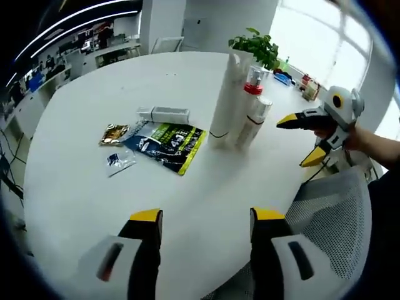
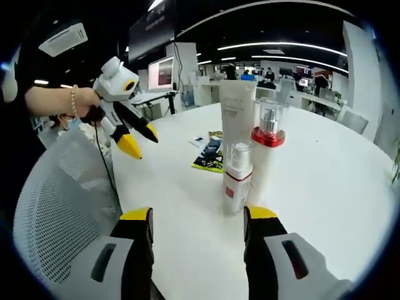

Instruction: Arrange the skincare products in the storage area until every visible bottle or jar stands upright without overlapping.

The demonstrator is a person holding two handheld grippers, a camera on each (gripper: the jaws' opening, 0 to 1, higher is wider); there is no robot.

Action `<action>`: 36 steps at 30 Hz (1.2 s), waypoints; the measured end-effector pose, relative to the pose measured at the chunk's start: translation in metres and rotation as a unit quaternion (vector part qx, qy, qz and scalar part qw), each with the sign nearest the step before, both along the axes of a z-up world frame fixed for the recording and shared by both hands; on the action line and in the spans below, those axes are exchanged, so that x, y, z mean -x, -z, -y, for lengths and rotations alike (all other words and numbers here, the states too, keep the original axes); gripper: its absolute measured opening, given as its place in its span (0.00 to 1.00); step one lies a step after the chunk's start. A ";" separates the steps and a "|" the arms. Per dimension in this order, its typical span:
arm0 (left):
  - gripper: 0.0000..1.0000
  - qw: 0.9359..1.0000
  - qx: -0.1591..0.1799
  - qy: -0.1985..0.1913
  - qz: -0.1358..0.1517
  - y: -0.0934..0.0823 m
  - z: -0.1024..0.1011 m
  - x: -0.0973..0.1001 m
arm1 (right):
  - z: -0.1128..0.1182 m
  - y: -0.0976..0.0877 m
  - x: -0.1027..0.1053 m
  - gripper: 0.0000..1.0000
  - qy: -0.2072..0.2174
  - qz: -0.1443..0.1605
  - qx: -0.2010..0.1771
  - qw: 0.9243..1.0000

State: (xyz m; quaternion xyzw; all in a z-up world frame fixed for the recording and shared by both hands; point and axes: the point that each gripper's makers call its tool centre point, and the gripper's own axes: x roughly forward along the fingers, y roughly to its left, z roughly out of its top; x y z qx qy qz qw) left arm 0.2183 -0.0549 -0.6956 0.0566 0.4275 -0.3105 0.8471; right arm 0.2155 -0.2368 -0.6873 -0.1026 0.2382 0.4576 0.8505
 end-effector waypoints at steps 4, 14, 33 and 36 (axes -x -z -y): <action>0.60 1.000 0.018 -0.007 -0.002 -0.001 -0.006 0.002 | 0.000 -0.008 0.004 0.60 0.021 0.002 -0.005 1.000; 0.69 0.999 0.046 -0.007 -0.007 -0.005 -0.027 0.015 | 0.003 -0.027 0.003 0.67 0.076 0.008 -0.001 0.997; 0.99 0.994 0.106 0.018 0.021 -0.026 -0.051 0.040 | -0.013 -0.037 0.001 0.87 0.184 0.010 -0.036 0.982; 0.99 0.994 0.107 0.017 0.023 -0.026 -0.056 0.044 | -0.013 -0.037 0.002 0.90 0.191 0.008 -0.028 0.981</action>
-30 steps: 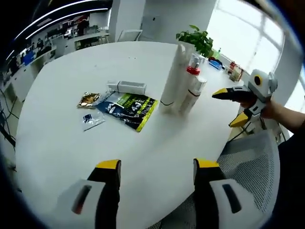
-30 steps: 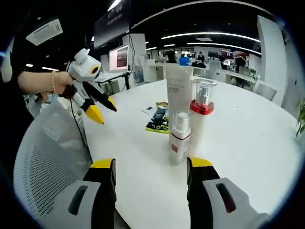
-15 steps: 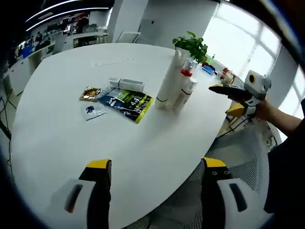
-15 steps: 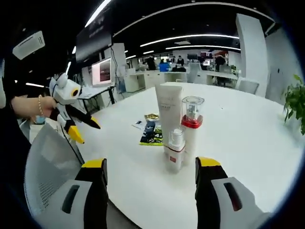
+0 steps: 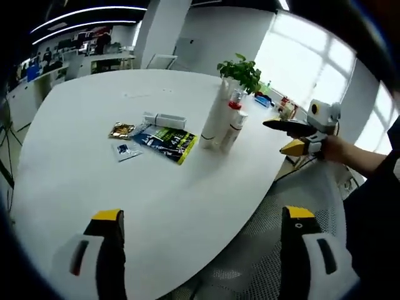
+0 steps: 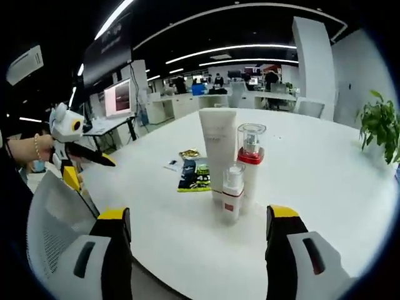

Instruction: Arrange the skincare products in the storage area until every visible bottle or jar stands upright without overlapping.

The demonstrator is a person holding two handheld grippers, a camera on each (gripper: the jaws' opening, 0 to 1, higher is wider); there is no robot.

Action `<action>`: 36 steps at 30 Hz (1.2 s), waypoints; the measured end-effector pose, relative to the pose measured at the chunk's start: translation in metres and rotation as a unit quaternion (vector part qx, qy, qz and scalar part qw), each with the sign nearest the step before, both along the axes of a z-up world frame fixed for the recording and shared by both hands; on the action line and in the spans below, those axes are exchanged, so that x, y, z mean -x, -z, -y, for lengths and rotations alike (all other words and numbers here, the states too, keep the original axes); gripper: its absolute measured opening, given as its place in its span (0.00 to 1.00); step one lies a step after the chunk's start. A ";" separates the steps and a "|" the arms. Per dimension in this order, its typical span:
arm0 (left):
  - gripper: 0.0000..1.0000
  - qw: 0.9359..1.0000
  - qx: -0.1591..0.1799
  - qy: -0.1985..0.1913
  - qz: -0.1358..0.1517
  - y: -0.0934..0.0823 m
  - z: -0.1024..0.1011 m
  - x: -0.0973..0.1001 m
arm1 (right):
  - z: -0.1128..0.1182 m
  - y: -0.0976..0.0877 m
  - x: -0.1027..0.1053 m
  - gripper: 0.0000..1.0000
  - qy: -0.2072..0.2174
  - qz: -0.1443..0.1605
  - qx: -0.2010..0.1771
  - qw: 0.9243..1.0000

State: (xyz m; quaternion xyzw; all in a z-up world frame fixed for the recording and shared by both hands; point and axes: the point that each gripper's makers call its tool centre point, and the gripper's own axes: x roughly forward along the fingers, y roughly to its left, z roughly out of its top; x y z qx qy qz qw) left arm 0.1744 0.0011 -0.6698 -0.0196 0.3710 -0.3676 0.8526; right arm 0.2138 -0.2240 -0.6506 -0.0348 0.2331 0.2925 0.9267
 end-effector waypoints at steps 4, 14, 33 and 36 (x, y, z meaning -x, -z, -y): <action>0.99 1.000 0.012 -0.012 0.004 0.004 -0.005 0.001 | 0.007 0.004 0.001 0.92 0.018 -0.006 0.009 1.000; 0.99 1.000 0.004 -0.023 -0.011 0.012 -0.007 0.004 | 0.007 0.009 0.002 0.99 0.022 -0.018 0.009 1.000; 0.99 0.998 0.004 -0.044 -0.033 0.008 0.009 -0.014 | 0.000 0.014 0.006 0.99 0.000 -0.021 0.017 1.000; 0.99 0.998 0.004 -0.042 -0.036 0.008 0.013 -0.021 | -0.002 0.015 0.008 0.99 -0.003 -0.026 0.015 1.000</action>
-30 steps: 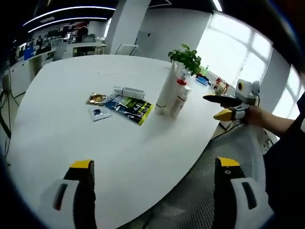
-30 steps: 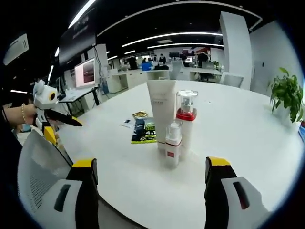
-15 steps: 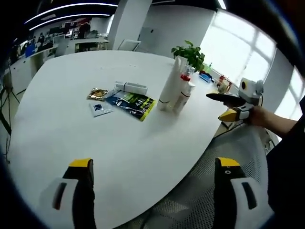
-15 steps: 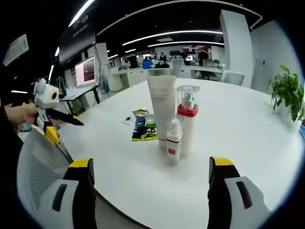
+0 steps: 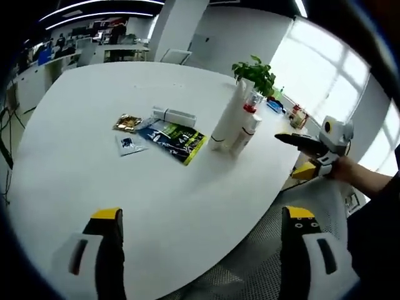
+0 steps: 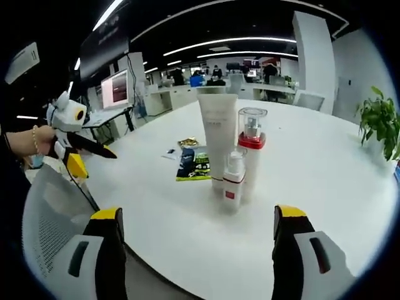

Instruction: Arrange the skincare products in the storage area until every visible bottle or jar stands upright without overlapping.

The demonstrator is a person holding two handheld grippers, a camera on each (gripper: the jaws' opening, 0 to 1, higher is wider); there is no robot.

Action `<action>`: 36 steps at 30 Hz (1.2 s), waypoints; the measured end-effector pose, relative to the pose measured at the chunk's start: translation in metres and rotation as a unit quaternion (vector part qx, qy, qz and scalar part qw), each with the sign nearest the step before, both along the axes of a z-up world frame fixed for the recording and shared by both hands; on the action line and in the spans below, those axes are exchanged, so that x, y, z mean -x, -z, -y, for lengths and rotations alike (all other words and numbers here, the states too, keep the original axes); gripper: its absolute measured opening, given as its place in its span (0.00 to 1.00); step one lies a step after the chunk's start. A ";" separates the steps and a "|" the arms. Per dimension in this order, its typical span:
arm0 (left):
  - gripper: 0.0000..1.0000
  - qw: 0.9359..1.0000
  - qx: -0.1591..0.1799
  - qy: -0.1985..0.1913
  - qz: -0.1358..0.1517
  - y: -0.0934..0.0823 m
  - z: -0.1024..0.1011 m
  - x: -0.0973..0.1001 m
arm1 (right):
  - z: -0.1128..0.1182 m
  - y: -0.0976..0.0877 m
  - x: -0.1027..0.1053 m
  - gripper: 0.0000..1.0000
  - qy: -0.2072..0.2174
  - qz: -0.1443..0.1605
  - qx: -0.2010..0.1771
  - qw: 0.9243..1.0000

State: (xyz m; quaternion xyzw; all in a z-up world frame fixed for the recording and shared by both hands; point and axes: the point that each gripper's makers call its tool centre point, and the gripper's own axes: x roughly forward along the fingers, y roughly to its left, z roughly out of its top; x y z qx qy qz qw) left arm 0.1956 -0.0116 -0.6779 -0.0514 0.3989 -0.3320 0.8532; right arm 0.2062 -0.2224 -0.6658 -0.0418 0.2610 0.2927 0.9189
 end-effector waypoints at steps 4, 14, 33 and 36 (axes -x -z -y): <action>0.99 0.999 -0.011 0.030 0.004 0.000 0.008 -0.006 | -0.001 0.004 0.003 0.99 -0.005 -0.011 0.001 1.000; 0.97 1.000 0.014 0.006 0.010 -0.016 0.024 -0.043 | 0.000 0.006 0.004 0.99 -0.002 -0.018 0.001 1.000; 0.93 0.997 0.017 -0.077 -0.004 -0.019 0.046 -0.136 | -0.002 0.007 0.006 0.97 -0.006 -0.026 -0.002 1.000; 0.92 0.997 0.002 -0.076 -0.001 -0.015 0.051 -0.143 | -0.003 0.007 0.006 0.97 -0.007 -0.028 -0.005 1.000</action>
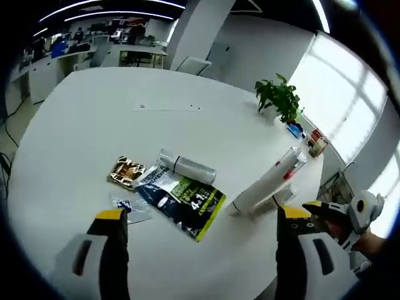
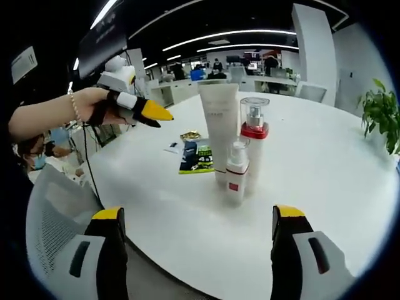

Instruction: Arrange the skincare products in the storage area until every visible bottle or jar stands upright without overlapping.

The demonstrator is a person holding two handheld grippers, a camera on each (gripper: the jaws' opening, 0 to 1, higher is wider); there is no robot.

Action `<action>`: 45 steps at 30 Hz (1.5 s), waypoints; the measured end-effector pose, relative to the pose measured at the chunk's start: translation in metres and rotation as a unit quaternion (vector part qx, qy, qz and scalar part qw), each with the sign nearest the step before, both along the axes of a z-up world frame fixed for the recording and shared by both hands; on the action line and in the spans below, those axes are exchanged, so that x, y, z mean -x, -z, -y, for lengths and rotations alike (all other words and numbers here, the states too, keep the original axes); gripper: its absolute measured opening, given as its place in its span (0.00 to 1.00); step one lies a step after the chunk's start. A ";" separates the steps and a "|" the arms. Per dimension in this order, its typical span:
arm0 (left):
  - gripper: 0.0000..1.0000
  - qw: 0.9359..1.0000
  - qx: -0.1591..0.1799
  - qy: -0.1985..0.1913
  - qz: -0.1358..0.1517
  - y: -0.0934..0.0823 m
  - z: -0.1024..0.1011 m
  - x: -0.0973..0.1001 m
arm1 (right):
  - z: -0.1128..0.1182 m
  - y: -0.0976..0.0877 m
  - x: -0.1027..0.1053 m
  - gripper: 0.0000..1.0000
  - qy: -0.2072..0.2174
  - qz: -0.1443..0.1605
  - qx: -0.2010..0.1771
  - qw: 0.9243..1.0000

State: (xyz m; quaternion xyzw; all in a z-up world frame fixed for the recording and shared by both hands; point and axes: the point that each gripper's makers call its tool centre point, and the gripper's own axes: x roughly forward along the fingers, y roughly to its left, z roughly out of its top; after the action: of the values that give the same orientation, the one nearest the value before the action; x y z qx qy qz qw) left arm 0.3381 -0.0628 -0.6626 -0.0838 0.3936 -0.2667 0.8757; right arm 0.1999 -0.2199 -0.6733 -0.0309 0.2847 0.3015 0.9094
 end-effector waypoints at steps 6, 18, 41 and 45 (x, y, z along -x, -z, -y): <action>0.89 1.000 -0.008 -0.006 -0.008 0.009 0.014 -0.019 | 0.000 0.002 0.000 0.97 0.000 -0.006 -0.003 1.000; 0.81 0.998 -0.036 -0.041 -0.011 0.028 0.035 -0.062 | -0.003 0.004 0.003 0.96 -0.008 -0.017 -0.009 1.000; 0.73 0.989 -0.129 -0.056 -0.038 0.065 0.052 -0.077 | 0.000 0.005 0.002 0.95 0.001 -0.023 -0.018 1.000; 0.72 0.987 -0.145 -0.060 -0.033 0.067 0.050 -0.084 | 0.000 0.005 0.002 0.95 0.002 -0.024 -0.019 1.000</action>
State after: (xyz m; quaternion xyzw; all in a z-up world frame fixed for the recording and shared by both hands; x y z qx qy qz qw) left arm 0.4217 -0.1126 -0.7294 0.0121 0.4511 -0.1511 0.8795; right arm 0.1979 -0.2201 -0.6779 -0.0060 0.3006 0.3052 0.9036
